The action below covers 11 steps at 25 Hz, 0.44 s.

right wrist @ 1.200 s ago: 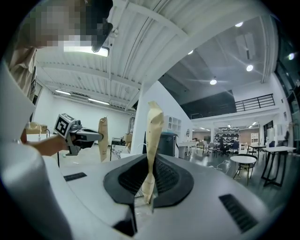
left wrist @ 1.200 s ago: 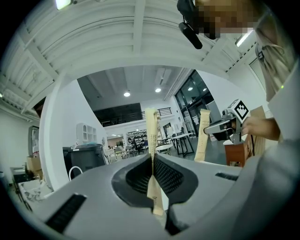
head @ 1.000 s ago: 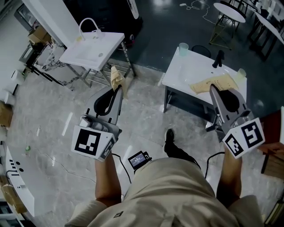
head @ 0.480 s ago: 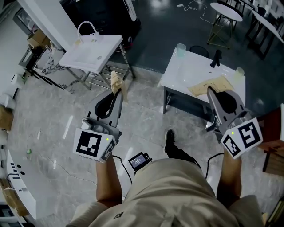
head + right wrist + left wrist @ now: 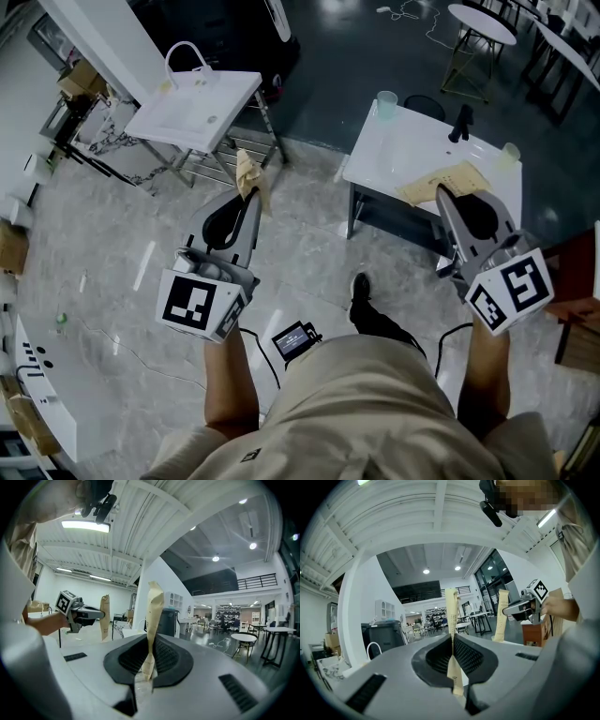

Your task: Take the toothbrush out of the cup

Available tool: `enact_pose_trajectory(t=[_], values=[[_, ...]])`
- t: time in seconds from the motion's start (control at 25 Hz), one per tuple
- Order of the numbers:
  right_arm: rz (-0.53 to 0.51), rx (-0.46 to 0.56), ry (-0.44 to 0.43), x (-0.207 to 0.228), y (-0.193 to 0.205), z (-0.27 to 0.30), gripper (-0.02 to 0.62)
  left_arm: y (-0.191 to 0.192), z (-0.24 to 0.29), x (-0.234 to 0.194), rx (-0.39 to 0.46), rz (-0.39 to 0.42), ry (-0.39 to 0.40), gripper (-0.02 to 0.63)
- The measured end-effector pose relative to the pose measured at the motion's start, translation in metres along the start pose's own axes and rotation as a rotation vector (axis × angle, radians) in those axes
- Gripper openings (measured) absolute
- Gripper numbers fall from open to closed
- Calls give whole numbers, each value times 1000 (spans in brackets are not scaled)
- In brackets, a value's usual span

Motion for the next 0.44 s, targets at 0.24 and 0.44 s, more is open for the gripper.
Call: enact_pose_trajectory(t=[0.24,0.44], values=[[1,-8,-6,0,3,7,28,3,3,-5,-4,-7,0,12],[3,-15,-11,-3,3,14,28,7,4,-12,-17,-15,2,12]])
Point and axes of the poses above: the fingertips, and each gripper's own axes: z forward along the fingers, x to its right, y out of its underside, the point moved 8 cm from there along -z, backward along the fingers, and after that the axes turned 14 degrees about -z, right-handed, at the moved point
